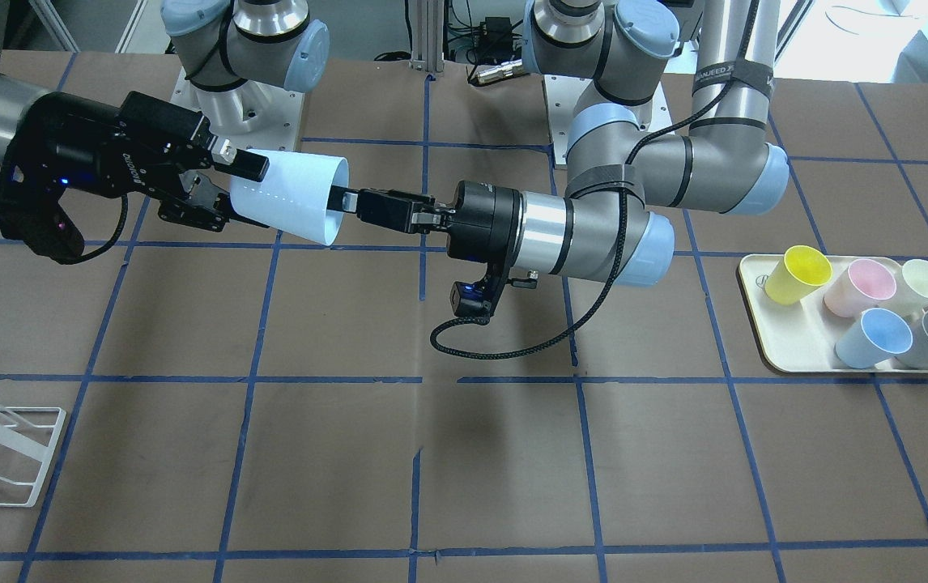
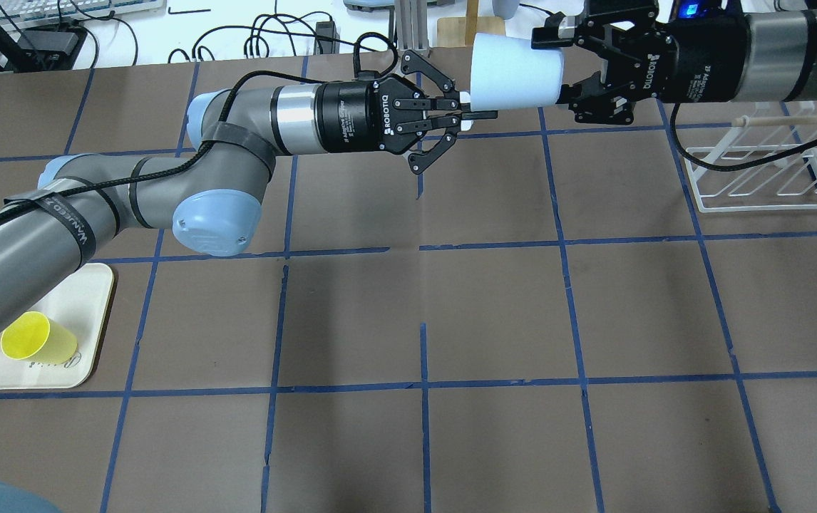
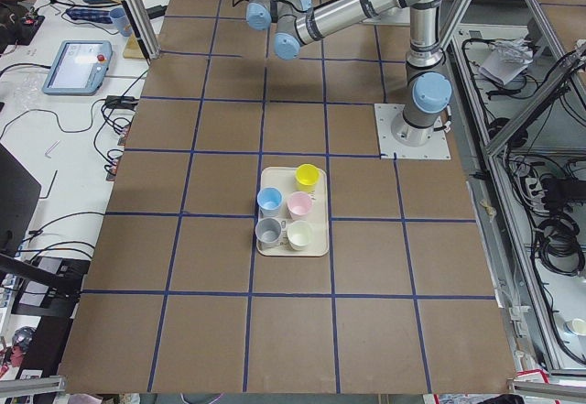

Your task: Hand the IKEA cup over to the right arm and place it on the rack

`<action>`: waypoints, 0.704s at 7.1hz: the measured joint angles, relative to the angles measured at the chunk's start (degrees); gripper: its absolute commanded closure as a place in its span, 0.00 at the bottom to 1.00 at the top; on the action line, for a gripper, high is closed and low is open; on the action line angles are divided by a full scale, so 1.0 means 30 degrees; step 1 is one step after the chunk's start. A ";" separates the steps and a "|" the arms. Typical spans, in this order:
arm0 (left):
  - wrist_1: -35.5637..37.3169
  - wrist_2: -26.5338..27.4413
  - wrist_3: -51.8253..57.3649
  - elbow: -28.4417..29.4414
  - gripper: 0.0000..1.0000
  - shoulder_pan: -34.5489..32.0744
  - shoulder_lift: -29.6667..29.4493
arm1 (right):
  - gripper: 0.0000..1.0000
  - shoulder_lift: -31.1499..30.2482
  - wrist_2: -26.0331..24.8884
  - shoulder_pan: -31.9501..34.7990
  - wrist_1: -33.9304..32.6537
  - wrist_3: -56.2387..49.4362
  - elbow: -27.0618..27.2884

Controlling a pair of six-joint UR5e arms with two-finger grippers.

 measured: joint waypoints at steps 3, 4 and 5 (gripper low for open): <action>-0.0001 0.0001 0.0000 0.0003 0.99 -0.0003 0.0000 | 0.51 -0.0021 -0.0060 -0.0055 0.0012 -0.0007 -0.0082; 0.0000 -0.0015 -0.0027 0.0000 0.51 0.0002 -0.0015 | 0.51 -0.0022 -0.0082 -0.0068 0.0008 -0.0009 -0.0131; -0.0006 -0.0037 -0.0118 0.0000 0.23 0.0021 -0.0044 | 0.51 -0.0023 -0.0089 -0.0073 0.0007 0.0003 -0.0234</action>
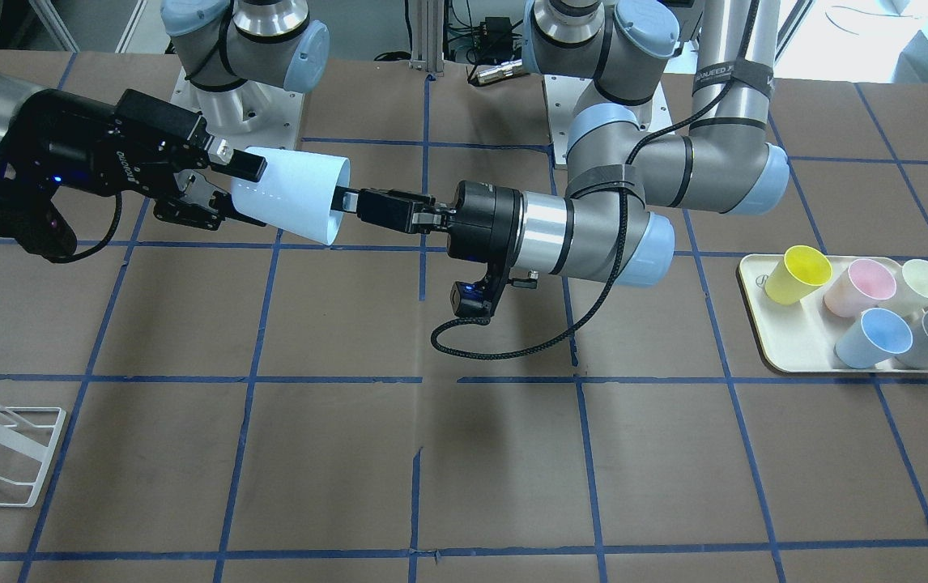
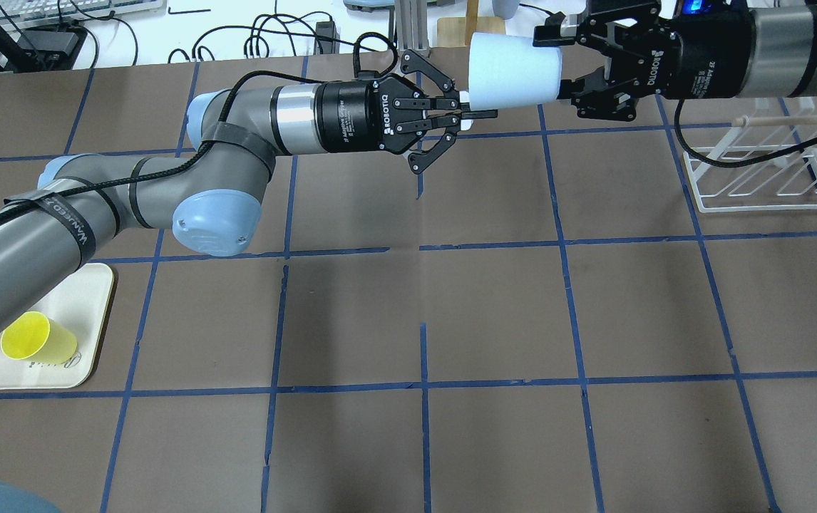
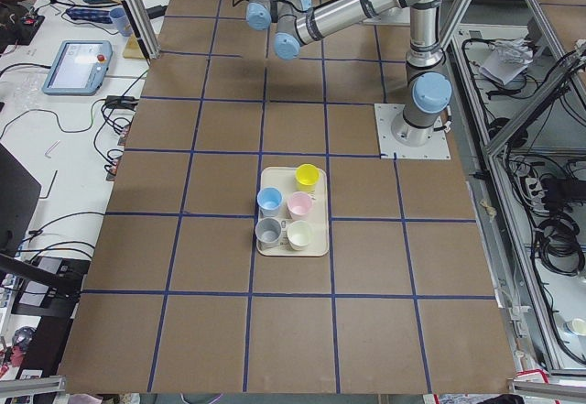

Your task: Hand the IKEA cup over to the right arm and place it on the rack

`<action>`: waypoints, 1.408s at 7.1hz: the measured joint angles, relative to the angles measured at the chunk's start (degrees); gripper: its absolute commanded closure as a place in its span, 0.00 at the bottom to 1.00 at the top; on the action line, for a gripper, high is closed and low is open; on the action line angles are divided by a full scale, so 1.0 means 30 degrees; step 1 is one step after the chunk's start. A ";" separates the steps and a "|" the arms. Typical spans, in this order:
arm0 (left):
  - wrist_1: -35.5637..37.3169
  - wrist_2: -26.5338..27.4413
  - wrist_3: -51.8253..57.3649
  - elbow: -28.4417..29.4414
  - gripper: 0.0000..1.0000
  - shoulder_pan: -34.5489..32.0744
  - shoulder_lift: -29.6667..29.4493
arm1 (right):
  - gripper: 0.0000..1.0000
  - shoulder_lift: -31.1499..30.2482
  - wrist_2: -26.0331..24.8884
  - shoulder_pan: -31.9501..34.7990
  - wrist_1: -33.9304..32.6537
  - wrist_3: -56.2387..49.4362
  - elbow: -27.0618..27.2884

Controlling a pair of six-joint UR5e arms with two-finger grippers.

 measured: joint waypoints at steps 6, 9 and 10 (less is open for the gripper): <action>0.4299 0.0277 -0.5740 -0.0113 0.03 0.0503 -0.0339 | 0.78 0.0013 -0.0047 0.0012 -0.0050 0.0002 -0.0228; 0.5354 0.2719 -0.7477 -0.0022 0.02 0.2100 -0.0883 | 0.84 0.0088 -0.3468 -0.0018 -0.0120 0.0687 -0.1859; 0.6564 0.4398 -0.8179 0.0005 0.02 0.2915 -0.0901 | 0.85 0.0145 -0.5982 -0.0011 -0.0537 0.1371 -0.2705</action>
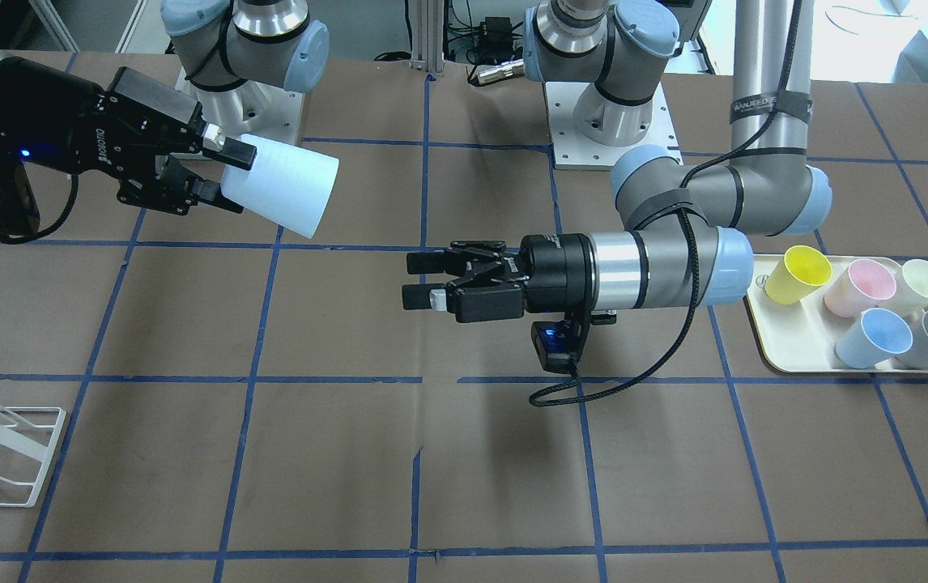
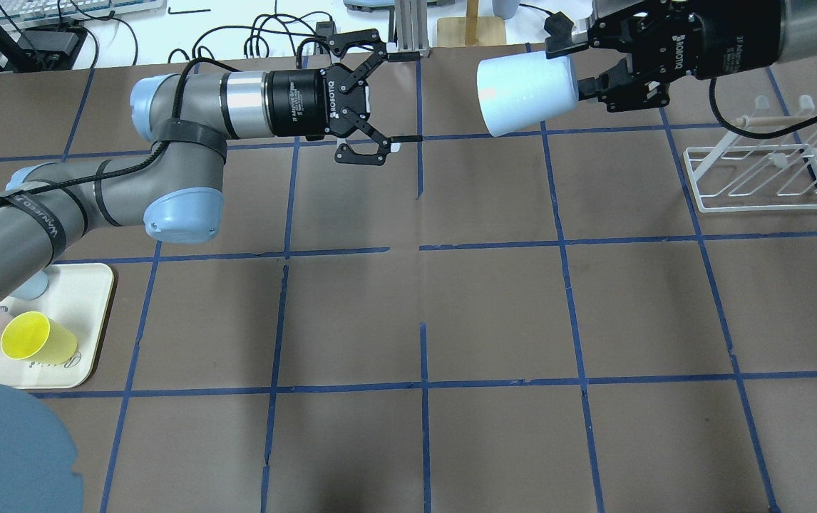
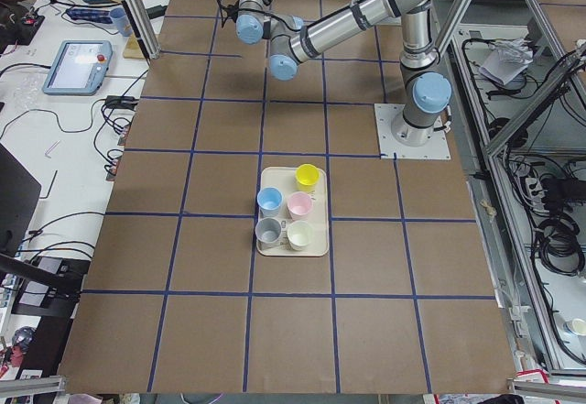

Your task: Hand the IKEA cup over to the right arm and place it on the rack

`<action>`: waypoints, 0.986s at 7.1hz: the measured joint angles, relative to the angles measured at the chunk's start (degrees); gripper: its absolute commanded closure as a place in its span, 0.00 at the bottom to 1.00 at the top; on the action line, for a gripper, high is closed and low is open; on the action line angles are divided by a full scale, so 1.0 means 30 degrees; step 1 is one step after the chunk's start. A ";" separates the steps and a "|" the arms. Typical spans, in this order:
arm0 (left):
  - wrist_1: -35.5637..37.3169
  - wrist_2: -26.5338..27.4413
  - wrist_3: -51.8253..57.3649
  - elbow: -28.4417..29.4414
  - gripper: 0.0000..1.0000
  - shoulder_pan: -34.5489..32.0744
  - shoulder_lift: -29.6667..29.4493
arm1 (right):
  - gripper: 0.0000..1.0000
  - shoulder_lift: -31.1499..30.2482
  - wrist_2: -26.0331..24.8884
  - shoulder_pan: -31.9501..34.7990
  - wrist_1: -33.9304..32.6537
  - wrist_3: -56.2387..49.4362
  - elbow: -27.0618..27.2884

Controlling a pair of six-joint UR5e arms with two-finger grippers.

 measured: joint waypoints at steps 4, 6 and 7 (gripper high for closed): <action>0.1723 0.6101 0.2136 0.2422 0.00 0.1030 -0.0065 | 1.00 0.0283 -1.4439 0.0011 -0.6171 0.3446 -0.1524; 0.1291 0.9716 0.5782 0.3511 0.00 0.0693 -0.0362 | 1.00 0.1423 -1.9646 -0.0204 -0.8807 0.3400 -0.1443; 0.0212 1.1714 0.8231 0.3708 0.00 0.0398 -0.0284 | 1.00 0.2095 -2.0819 -0.0794 -0.9752 0.3057 -0.1455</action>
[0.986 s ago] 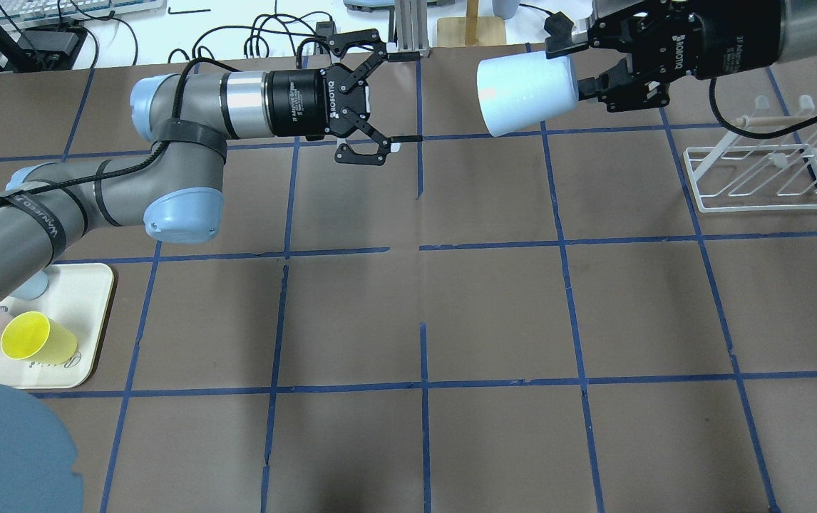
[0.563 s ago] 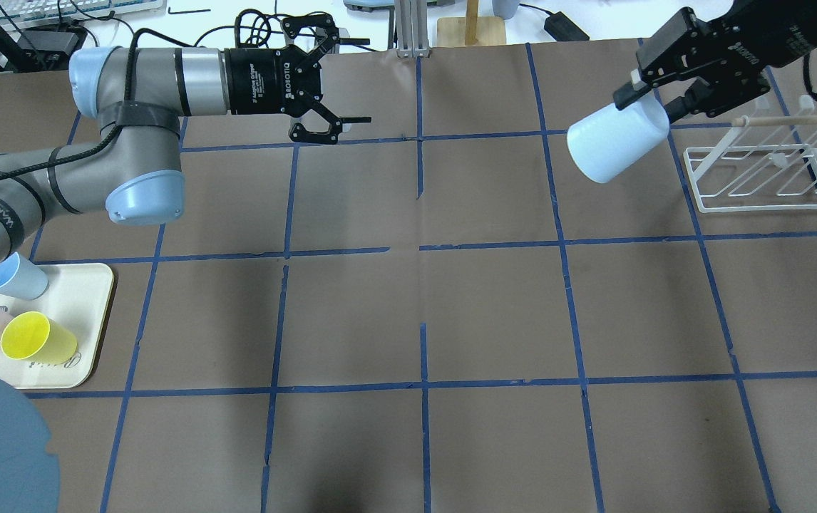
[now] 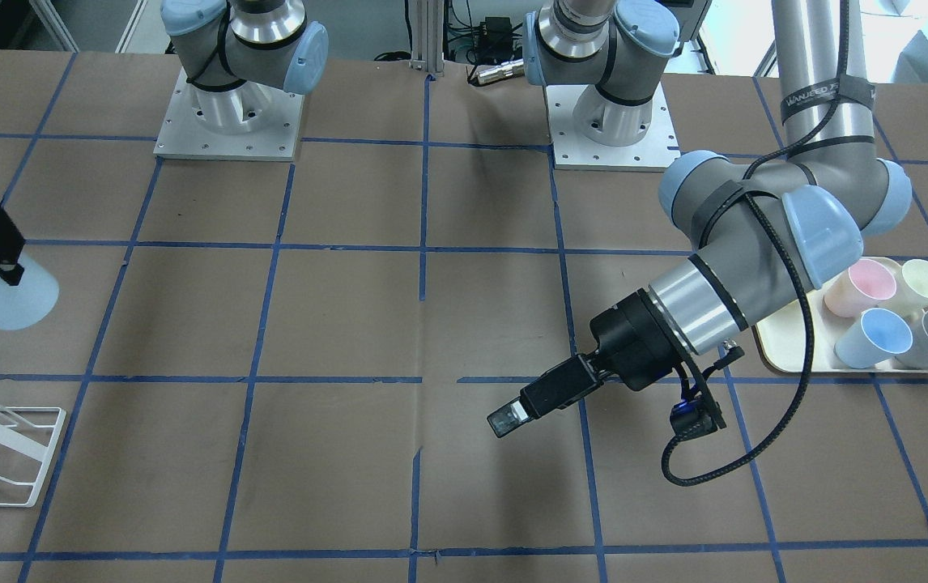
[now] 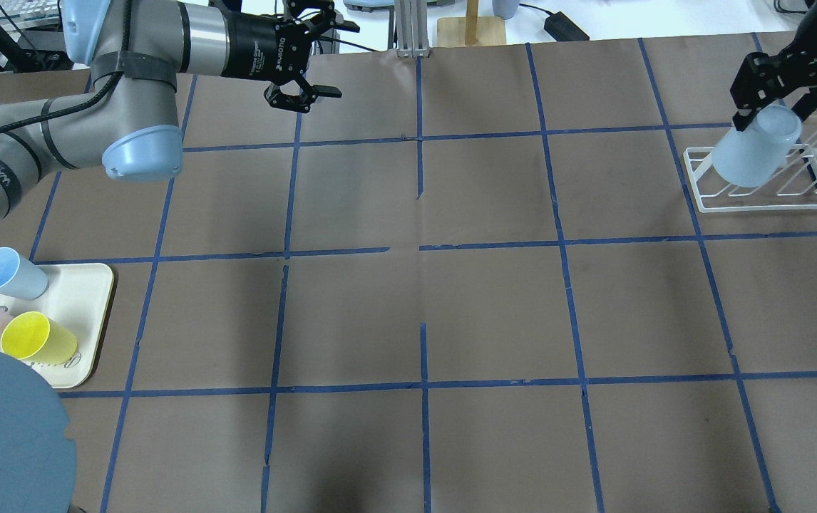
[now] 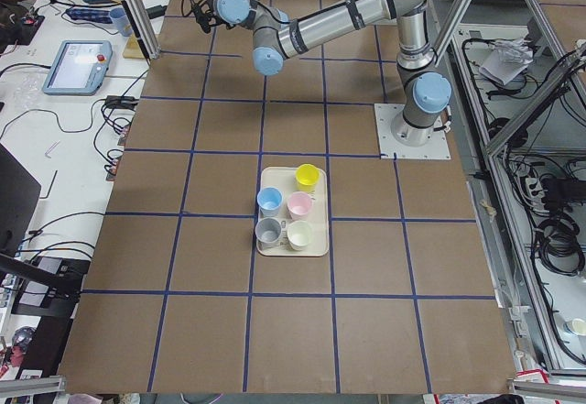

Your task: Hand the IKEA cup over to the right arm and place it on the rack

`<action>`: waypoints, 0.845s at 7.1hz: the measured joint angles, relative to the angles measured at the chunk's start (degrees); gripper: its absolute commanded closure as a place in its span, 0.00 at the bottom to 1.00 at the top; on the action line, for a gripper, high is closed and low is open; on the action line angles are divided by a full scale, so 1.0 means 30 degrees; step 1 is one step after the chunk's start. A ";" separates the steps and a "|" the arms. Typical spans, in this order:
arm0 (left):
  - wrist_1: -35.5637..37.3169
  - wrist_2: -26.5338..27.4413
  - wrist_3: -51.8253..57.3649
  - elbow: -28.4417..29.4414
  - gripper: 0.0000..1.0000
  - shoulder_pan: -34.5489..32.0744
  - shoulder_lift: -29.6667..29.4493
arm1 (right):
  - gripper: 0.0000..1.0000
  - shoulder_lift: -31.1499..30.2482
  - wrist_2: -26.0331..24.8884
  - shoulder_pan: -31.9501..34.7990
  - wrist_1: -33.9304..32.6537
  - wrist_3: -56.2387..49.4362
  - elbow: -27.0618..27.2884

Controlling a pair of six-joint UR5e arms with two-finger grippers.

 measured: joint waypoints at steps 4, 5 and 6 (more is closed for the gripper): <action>-0.9238 0.9866 0.9817 0.1583 0.00 -0.0809 0.1656 | 1.00 0.2181 -0.0377 -0.2100 -0.2315 -0.1941 -0.0203; -1.1409 1.2037 1.1252 0.1784 0.00 -0.0775 0.2359 | 1.00 0.2540 -0.0305 -0.2157 -0.2540 -0.2074 -0.0212; -1.3054 1.3364 1.1936 0.1863 0.00 -0.0722 0.3105 | 1.00 0.2868 -0.0103 -0.2171 -0.2794 -0.2129 -0.0214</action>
